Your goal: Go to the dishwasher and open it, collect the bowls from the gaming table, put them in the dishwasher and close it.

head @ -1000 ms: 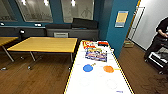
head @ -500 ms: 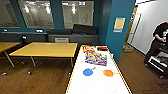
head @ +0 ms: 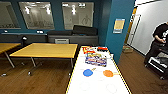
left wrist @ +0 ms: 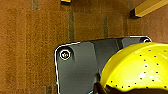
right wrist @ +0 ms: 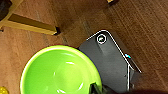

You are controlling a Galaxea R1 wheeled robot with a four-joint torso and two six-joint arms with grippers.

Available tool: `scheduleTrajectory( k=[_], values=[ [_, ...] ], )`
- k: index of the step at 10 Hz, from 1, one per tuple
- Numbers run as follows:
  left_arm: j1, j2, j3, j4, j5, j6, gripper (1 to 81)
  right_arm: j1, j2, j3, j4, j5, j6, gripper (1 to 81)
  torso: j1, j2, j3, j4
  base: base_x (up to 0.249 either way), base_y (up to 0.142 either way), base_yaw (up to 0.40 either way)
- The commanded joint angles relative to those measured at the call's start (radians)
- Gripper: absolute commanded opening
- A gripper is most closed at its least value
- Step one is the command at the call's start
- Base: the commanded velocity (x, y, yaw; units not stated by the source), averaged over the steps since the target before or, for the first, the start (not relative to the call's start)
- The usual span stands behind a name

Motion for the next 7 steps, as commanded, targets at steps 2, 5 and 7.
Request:
scheduleTrajectory(
  k=[2, 5, 7],
  values=[
    [-0.039, 0.069, -0.102, -0.003, 0.041, -0.004, 1.0, 0.055, -0.019, -0.021, -0.016, -0.056, -0.004, 1.0, 0.0, 0.0, 0.0, 0.0, 0.0, 0.0, 0.0],
    [-0.028, 0.126, -0.156, -0.003, 0.041, -0.007, 1.0, 0.052, -0.022, -0.028, -0.016, -0.055, -0.004, 1.0, 0.0, 0.0, 0.0, 0.0, 0.0, 0.0, 0.0],
    [-0.008, 0.134, -0.148, -0.006, 0.045, -0.006, 1.0, 0.052, -0.022, -0.033, -0.014, -0.056, -0.004, 1.0, 0.0, 0.0, 0.0, 0.0, 0.0, 0.0, 0.0]
  ],
)
